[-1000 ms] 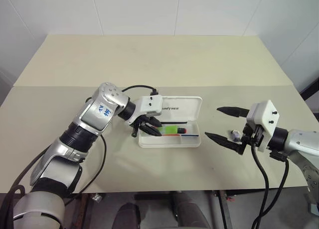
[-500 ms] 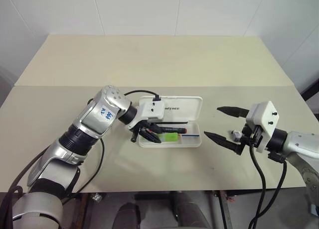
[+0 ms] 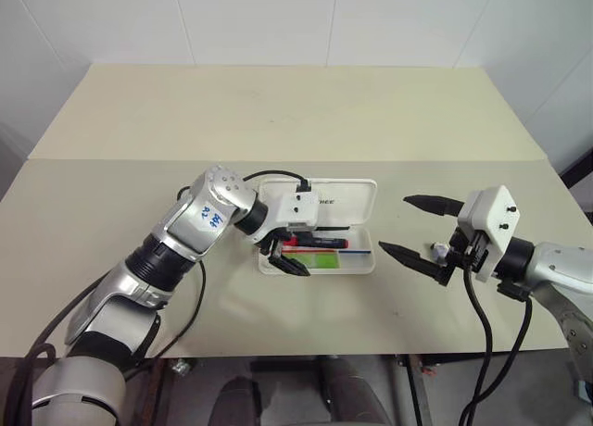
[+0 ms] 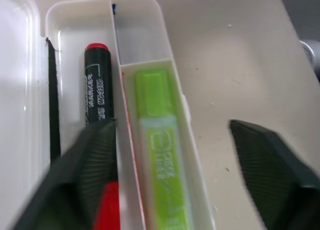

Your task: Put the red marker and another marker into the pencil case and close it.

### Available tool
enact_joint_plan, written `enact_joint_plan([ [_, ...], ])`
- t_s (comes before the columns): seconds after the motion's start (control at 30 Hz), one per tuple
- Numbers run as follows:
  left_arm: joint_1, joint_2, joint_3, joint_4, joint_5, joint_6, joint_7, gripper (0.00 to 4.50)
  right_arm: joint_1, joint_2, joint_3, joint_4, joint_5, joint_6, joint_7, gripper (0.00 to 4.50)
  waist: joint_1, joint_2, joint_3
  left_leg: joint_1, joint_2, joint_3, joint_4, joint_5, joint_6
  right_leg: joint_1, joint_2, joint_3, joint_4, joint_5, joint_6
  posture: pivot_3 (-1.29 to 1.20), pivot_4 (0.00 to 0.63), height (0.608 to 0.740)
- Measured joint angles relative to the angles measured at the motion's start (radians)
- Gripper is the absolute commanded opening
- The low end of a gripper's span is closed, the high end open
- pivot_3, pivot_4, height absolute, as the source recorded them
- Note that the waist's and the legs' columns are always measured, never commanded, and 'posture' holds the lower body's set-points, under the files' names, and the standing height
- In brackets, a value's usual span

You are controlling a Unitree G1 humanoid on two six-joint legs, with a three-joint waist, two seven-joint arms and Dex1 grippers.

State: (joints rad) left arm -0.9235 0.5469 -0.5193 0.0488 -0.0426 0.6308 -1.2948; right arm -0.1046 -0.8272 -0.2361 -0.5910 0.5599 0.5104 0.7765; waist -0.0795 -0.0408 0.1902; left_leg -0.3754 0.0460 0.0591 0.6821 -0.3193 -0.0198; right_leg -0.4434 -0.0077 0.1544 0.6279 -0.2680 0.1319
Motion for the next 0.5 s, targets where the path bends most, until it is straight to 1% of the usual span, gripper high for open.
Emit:
enact_joint_plan([
  [0.07,0.000,0.000,0.001,0.000,-0.002,0.000,0.003,4.17,-0.001,0.000,0.000,0.000,0.000,0.000,0.000,4.50,0.000,0.000,0.000,0.000,0.000,0.000,0.000,0.000,0.000,0.000,0.000,0.000,0.000,0.000,0.000,0.00,0.150,0.740],
  [0.1,0.000,0.000,0.002,0.000,-0.005,0.000,0.004,4.49,-0.001,0.000,0.000,0.000,0.000,0.000,0.000,4.50,0.000,0.000,0.000,0.000,0.000,0.000,0.000,0.000,0.000,0.000,0.000,0.000,0.000,0.000,0.000,0.00,0.150,0.740],
  [0.2,-0.001,0.001,0.017,-0.001,-0.018,-0.003,0.003,4.50,-0.007,0.000,0.000,0.001,0.000,0.005,0.000,4.50,0.000,0.000,0.000,0.000,0.000,0.000,0.000,0.000,0.000,0.000,0.000,0.000,0.000,0.000,0.000,0.00,0.150,0.740],
  [0.27,-0.001,0.006,0.047,-0.001,-0.035,-0.038,-0.002,4.50,-0.007,-0.008,0.001,0.003,-0.001,0.032,-0.001,4.50,0.000,0.000,0.000,0.000,0.000,0.000,0.000,0.000,0.000,0.000,0.000,0.000,0.000,0.000,0.000,0.00,0.150,0.740],
  [0.4,-0.006,0.023,0.131,0.043,-0.052,-0.116,0.001,4.50,0.007,-0.069,-0.003,0.009,-0.013,0.080,0.004,4.50,0.000,0.000,0.000,0.000,0.000,0.000,0.000,0.000,0.000,0.000,0.000,0.000,0.000,0.000,0.000,0.00,0.150,0.740],
  [0.5,0.001,0.053,0.190,0.066,-0.103,-0.210,-0.063,4.50,0.015,-0.132,-0.004,0.030,-0.050,0.163,-0.025,4.50,0.000,0.000,0.000,0.000,0.000,0.001,0.000,0.000,0.000,0.000,-0.001,0.000,0.000,0.000,0.000,0.00,0.150,0.740],
])
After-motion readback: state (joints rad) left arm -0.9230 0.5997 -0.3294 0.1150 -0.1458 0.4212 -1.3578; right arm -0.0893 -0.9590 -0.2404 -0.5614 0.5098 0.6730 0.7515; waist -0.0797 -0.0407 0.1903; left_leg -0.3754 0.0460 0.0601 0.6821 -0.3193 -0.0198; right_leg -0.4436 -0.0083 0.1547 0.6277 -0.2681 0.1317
